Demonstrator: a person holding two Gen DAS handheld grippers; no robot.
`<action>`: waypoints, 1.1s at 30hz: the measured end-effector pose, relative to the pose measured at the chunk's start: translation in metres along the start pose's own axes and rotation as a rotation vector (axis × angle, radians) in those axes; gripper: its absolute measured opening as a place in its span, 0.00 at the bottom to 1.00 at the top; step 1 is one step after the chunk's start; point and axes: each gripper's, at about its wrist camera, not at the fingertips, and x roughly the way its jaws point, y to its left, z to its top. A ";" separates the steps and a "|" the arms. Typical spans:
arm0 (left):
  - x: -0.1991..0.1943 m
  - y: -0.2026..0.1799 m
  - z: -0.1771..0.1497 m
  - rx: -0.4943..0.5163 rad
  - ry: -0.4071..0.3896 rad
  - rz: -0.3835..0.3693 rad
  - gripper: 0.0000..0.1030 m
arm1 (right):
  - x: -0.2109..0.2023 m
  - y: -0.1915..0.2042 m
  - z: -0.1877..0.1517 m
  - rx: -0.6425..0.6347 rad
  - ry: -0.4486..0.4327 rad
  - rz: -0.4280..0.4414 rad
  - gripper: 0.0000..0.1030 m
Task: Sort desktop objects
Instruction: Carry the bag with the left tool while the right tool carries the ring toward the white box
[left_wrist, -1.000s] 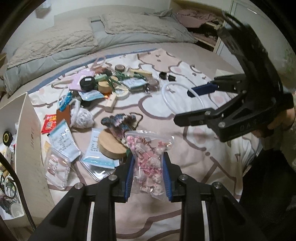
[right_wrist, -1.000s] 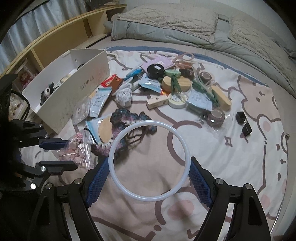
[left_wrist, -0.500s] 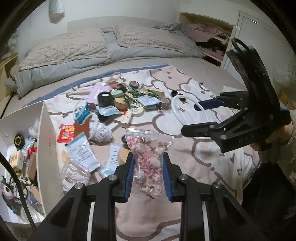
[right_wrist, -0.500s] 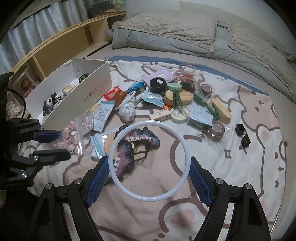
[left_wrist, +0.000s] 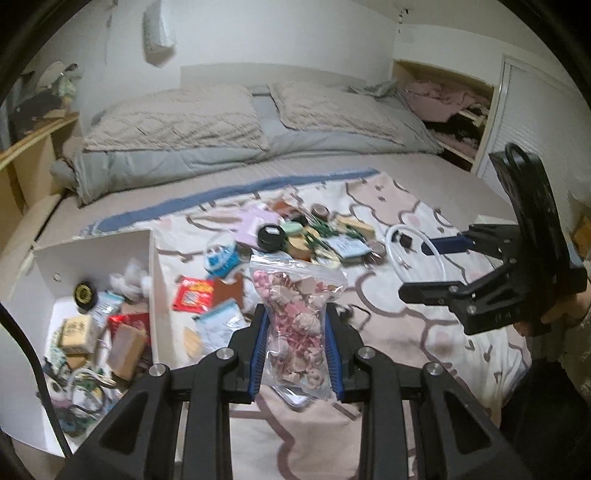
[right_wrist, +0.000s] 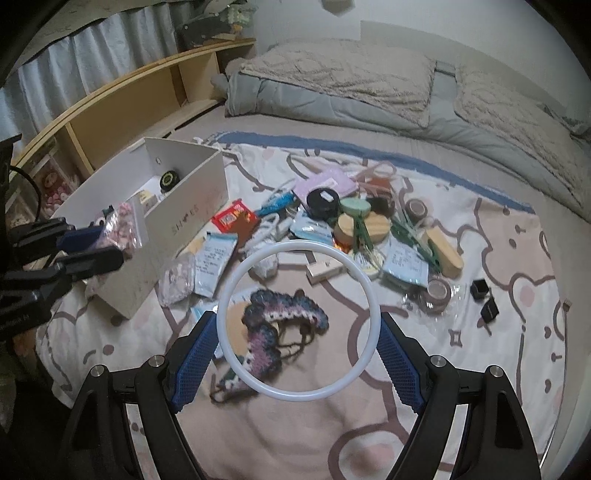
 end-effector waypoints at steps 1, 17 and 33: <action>-0.003 0.004 0.002 -0.004 -0.011 0.005 0.28 | -0.001 0.003 0.003 -0.008 -0.013 -0.003 0.82; -0.038 0.072 0.014 -0.097 -0.130 0.151 0.28 | -0.011 0.048 0.043 -0.084 -0.130 0.021 0.82; -0.049 0.161 -0.005 -0.256 -0.157 0.324 0.28 | -0.015 0.101 0.063 -0.152 -0.198 0.091 0.82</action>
